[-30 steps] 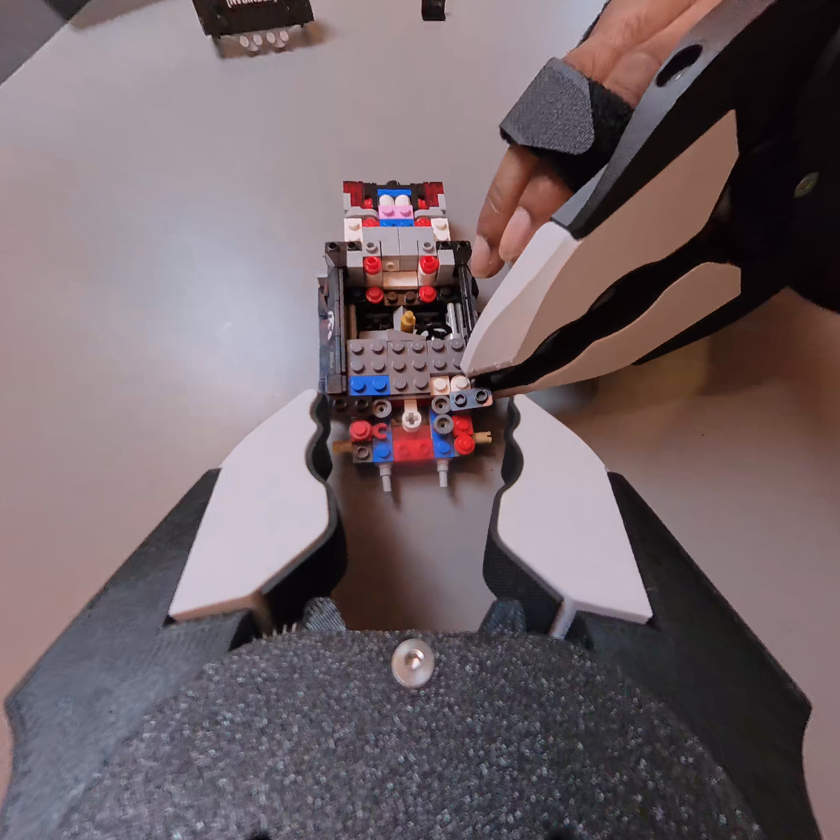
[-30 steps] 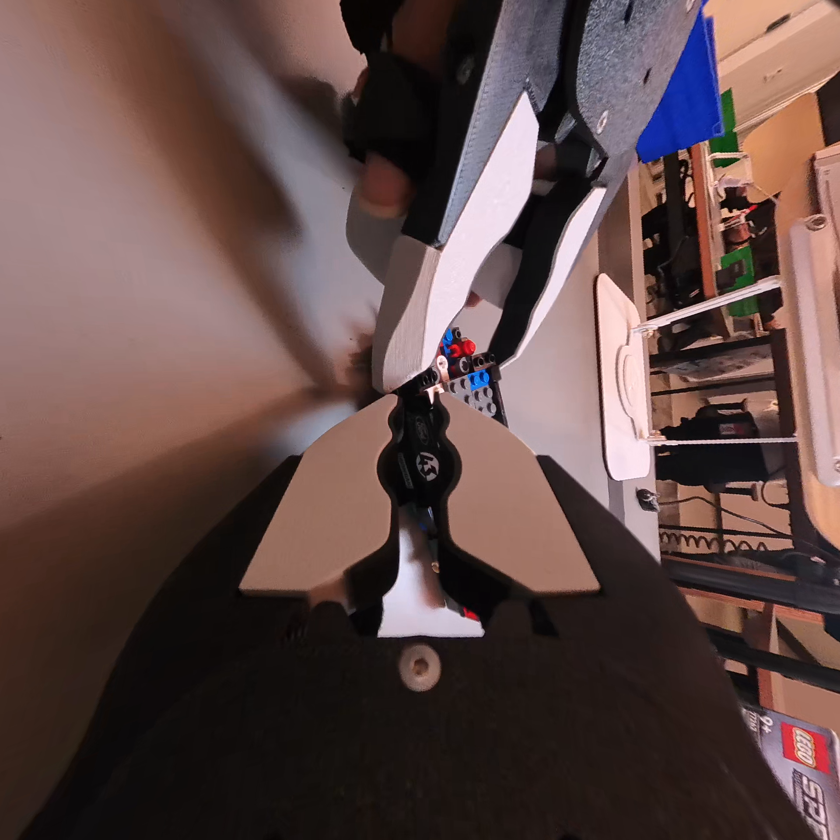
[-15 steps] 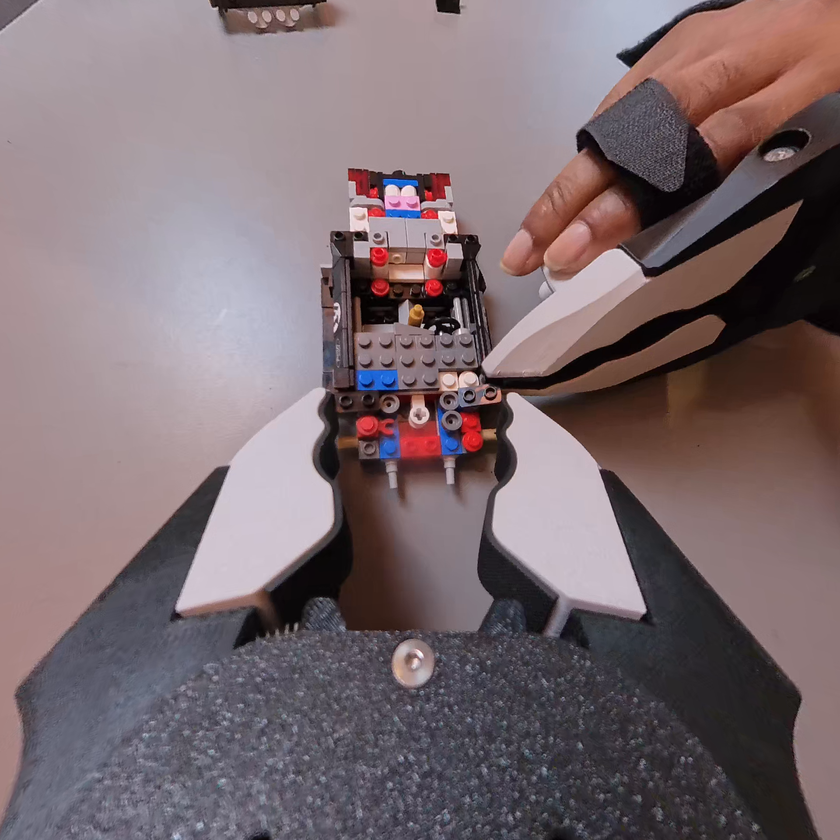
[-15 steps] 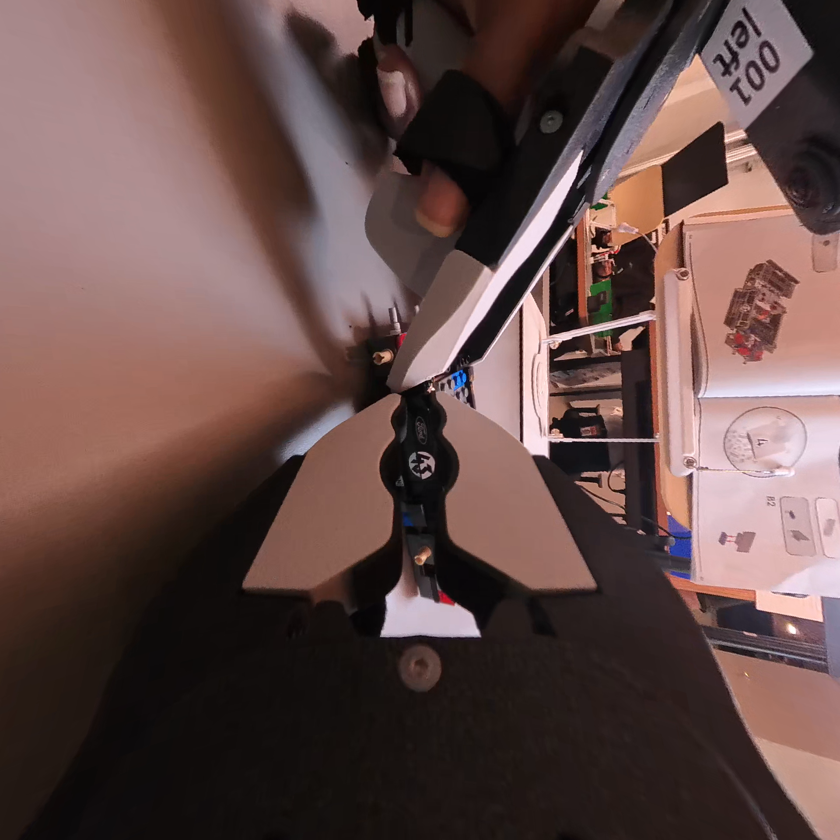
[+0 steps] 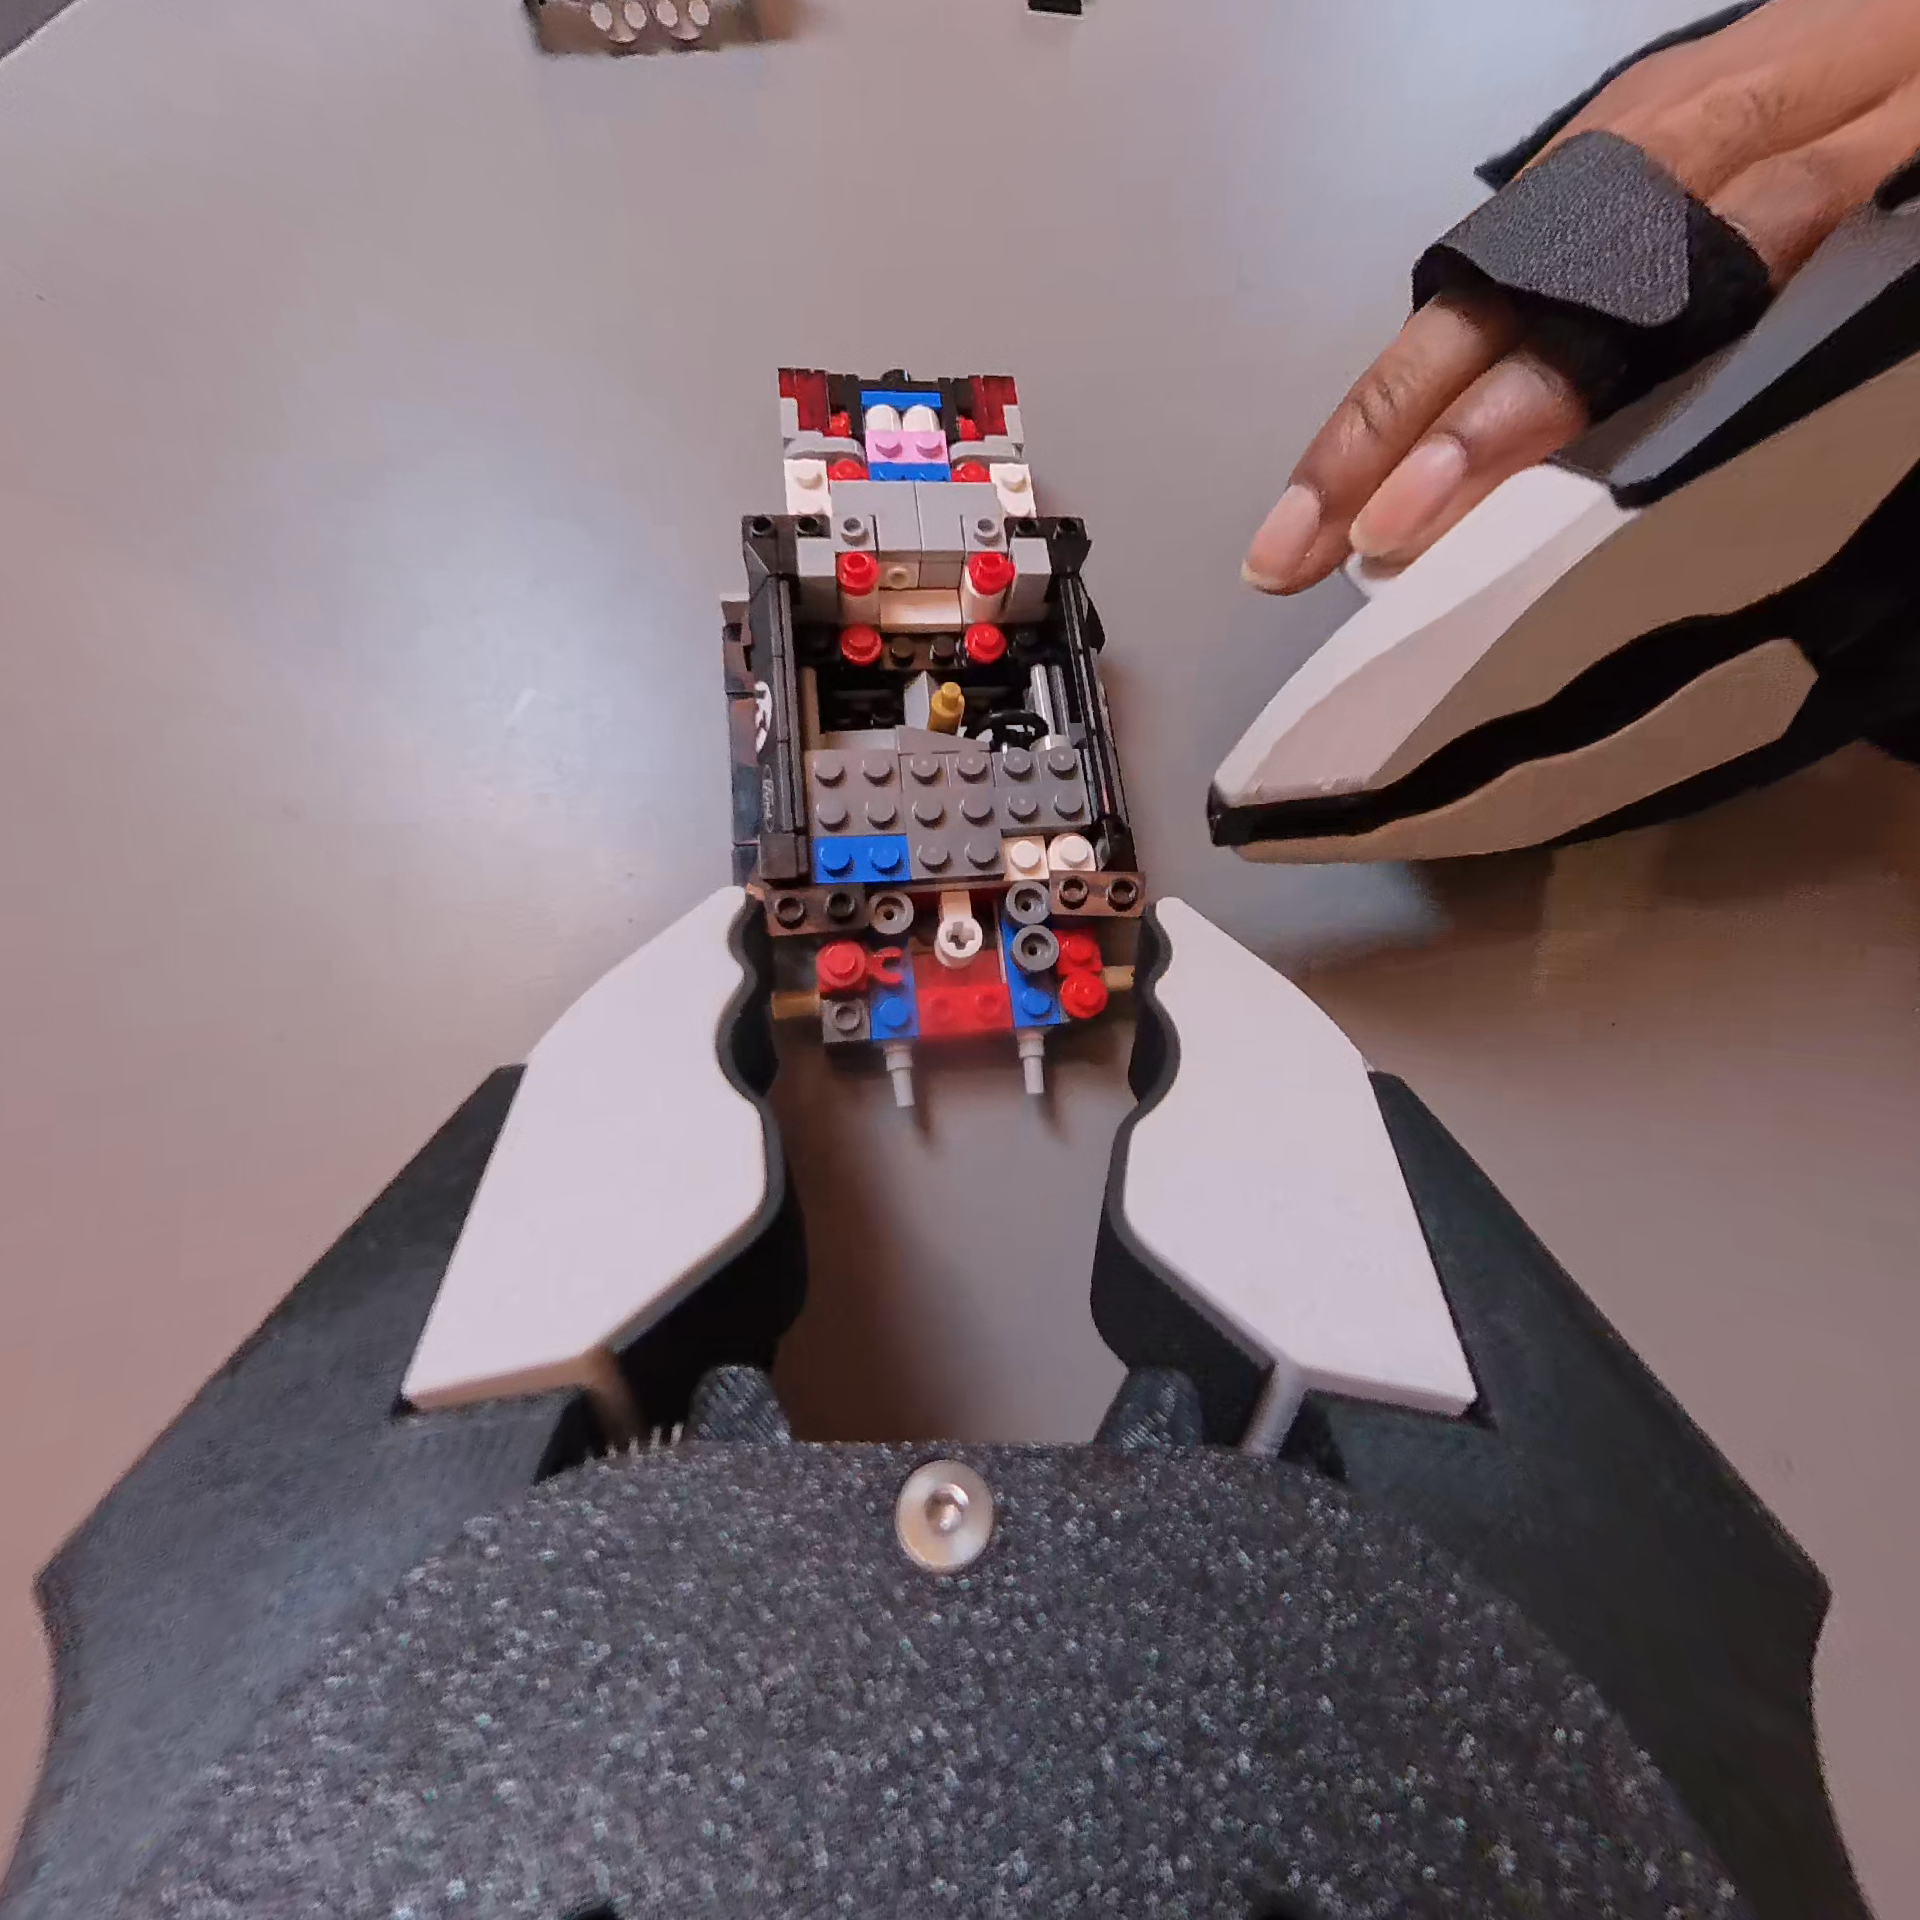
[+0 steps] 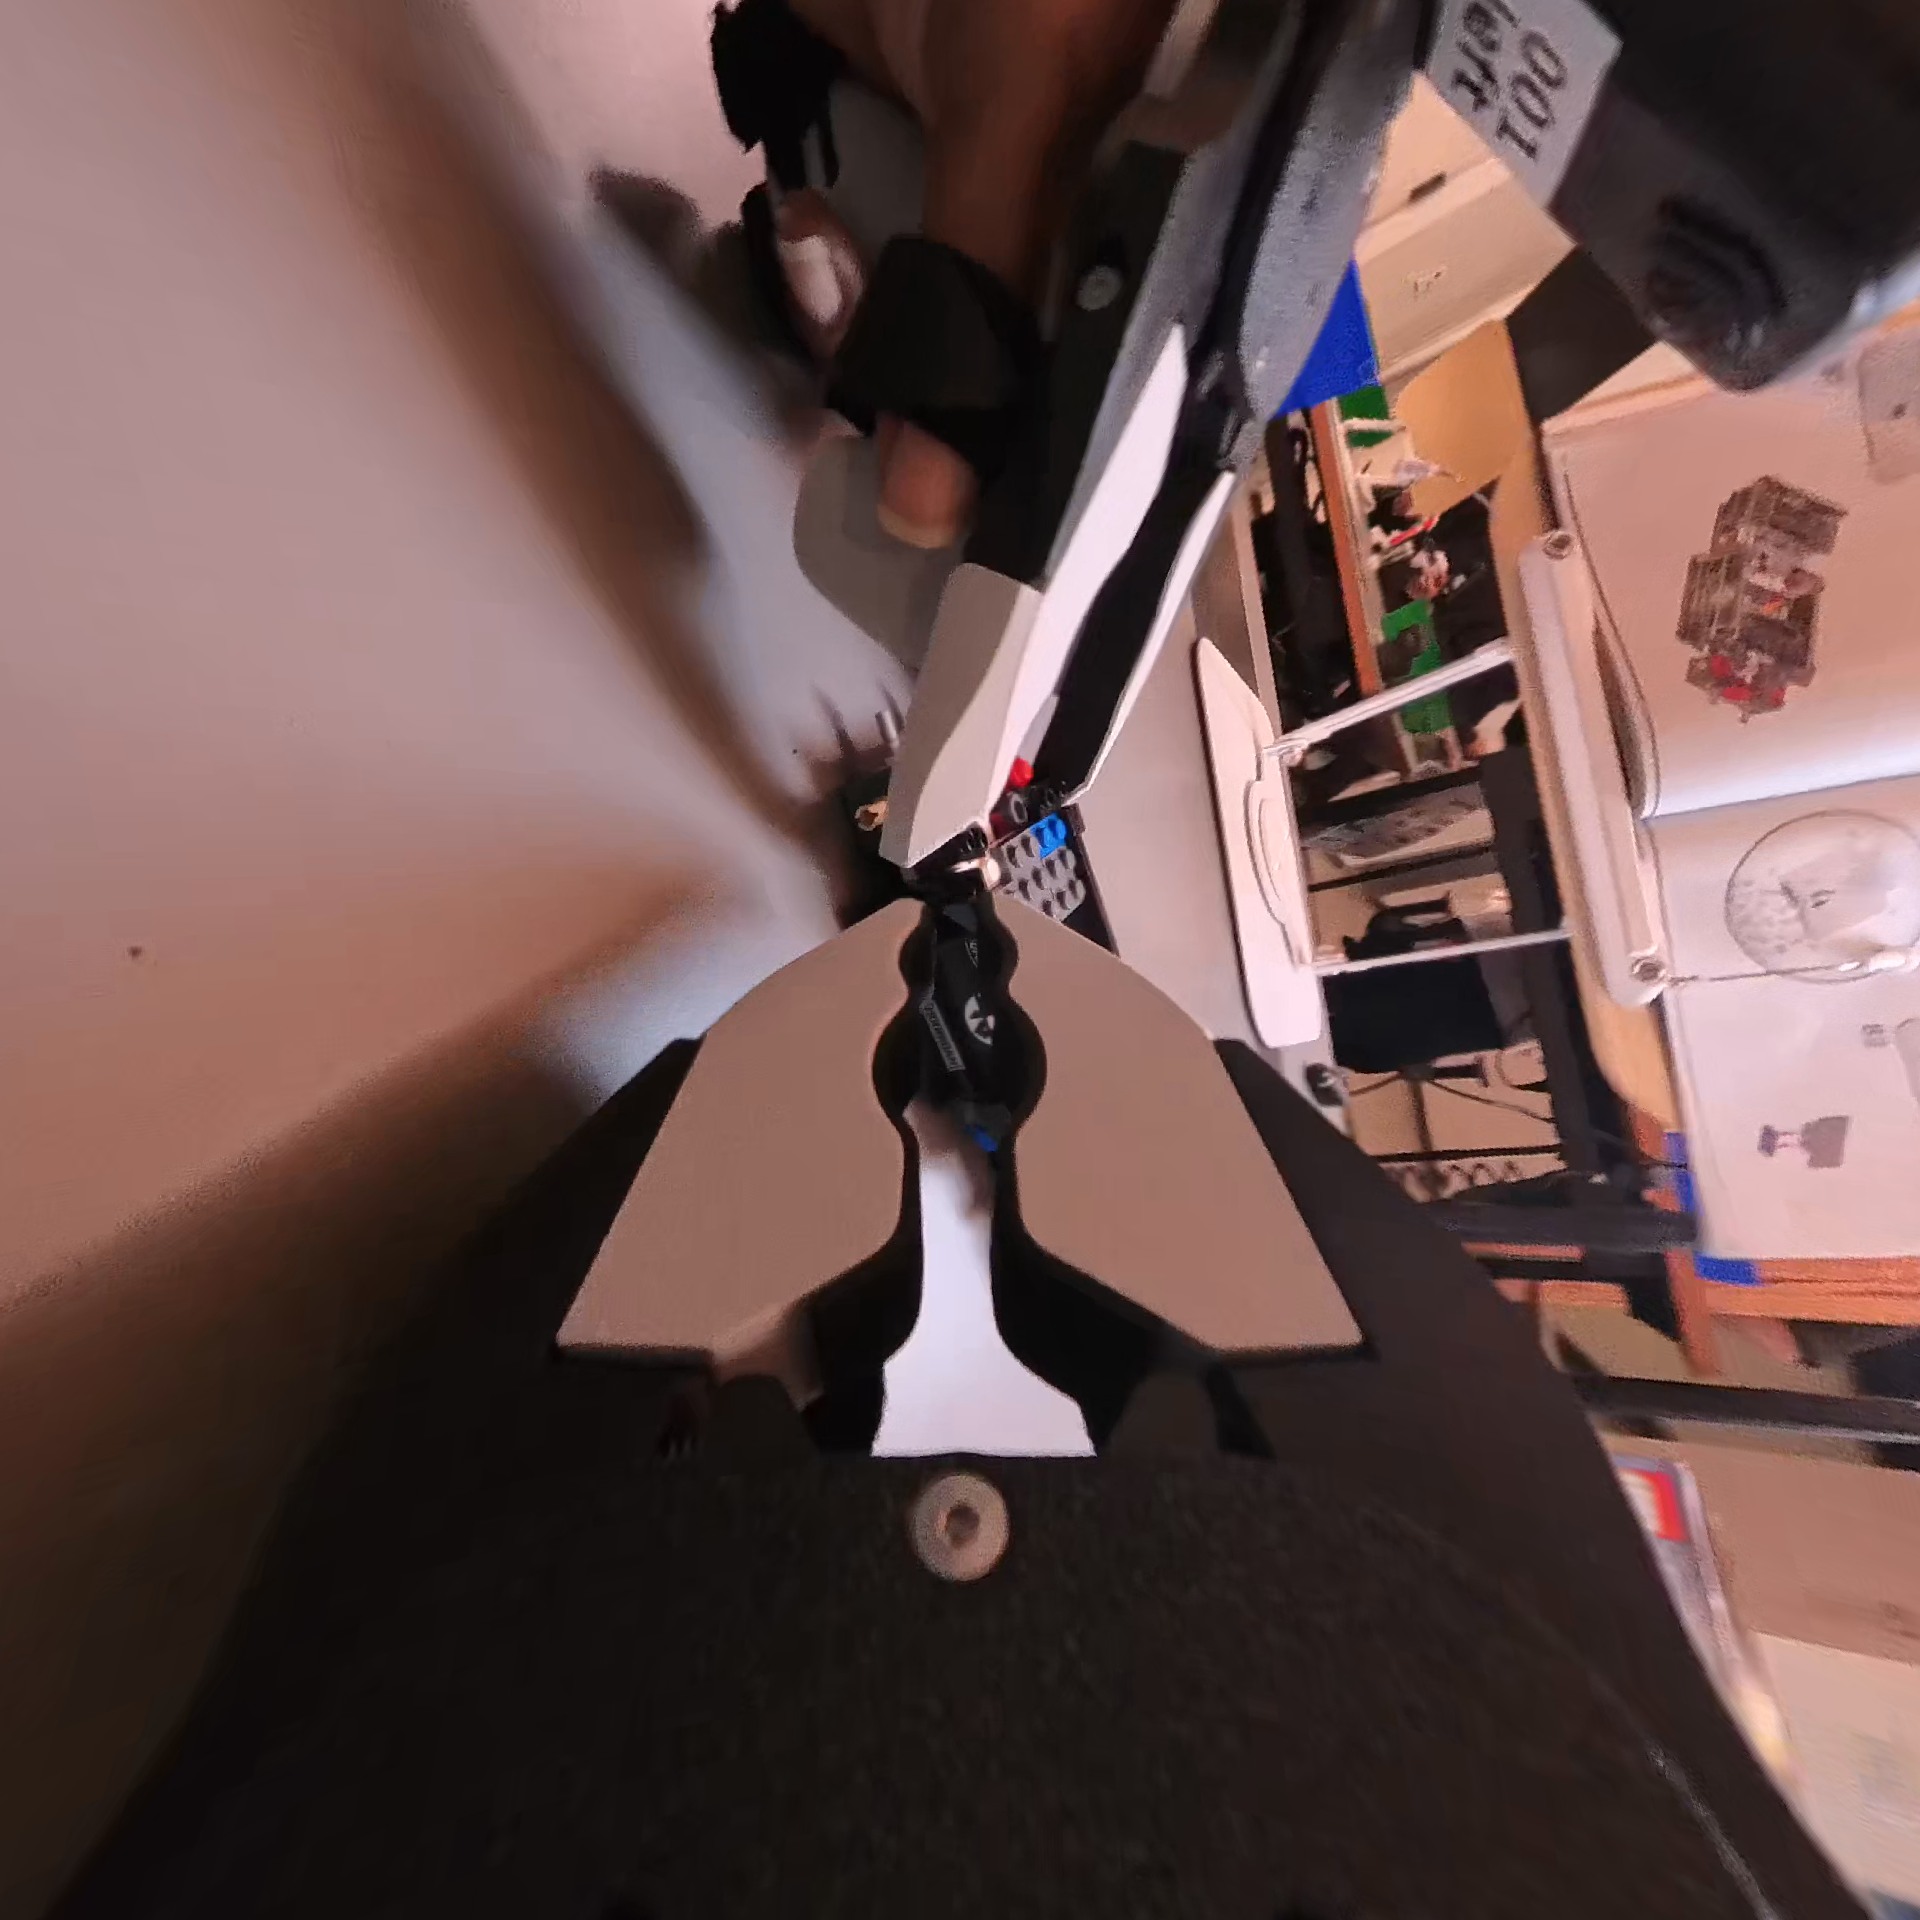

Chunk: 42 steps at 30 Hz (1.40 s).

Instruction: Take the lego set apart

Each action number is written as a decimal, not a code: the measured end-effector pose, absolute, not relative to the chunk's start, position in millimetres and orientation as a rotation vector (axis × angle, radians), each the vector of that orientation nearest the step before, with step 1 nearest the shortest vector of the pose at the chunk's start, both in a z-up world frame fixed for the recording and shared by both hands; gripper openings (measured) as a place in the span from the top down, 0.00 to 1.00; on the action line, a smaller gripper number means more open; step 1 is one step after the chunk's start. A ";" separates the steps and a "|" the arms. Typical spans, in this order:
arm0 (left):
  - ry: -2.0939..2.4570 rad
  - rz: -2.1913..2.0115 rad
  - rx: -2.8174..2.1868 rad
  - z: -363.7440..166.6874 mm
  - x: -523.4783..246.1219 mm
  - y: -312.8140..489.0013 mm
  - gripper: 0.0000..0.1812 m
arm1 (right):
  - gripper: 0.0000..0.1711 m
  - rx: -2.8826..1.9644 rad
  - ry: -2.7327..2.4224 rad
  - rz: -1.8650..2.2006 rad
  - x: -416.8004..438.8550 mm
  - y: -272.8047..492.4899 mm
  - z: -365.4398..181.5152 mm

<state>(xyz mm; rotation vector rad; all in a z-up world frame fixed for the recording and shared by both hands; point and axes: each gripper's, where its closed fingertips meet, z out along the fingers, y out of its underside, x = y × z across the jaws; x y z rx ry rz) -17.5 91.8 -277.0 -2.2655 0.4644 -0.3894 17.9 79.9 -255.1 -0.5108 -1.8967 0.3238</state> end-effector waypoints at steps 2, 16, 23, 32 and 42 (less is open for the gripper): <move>0.457 -0.393 -2.264 -276.8 -17.5 92.1 0.63 | 0.96 -0.571 -1.892 0.386 19.3 80.9 -252.0; 0.478 -0.303 -2.252 -277.3 -16.5 95.3 0.61 | 0.95 -0.881 -1.920 0.579 34.1 98.2 -252.2; 0.510 -0.303 -2.237 -273.0 -16.6 92.8 0.57 | 0.95 -0.937 -1.913 0.620 35.4 101.3 -251.8; 0.542 -0.388 -2.272 -275.9 -14.4 84.2 0.58 | 0.95 -1.281 -2.202 0.642 75.3 119.8 -277.8; 0.575 -0.422 -2.272 -276.1 -6.2 79.0 0.62 | 0.78 -1.413 -2.262 0.554 82.1 138.3 -258.8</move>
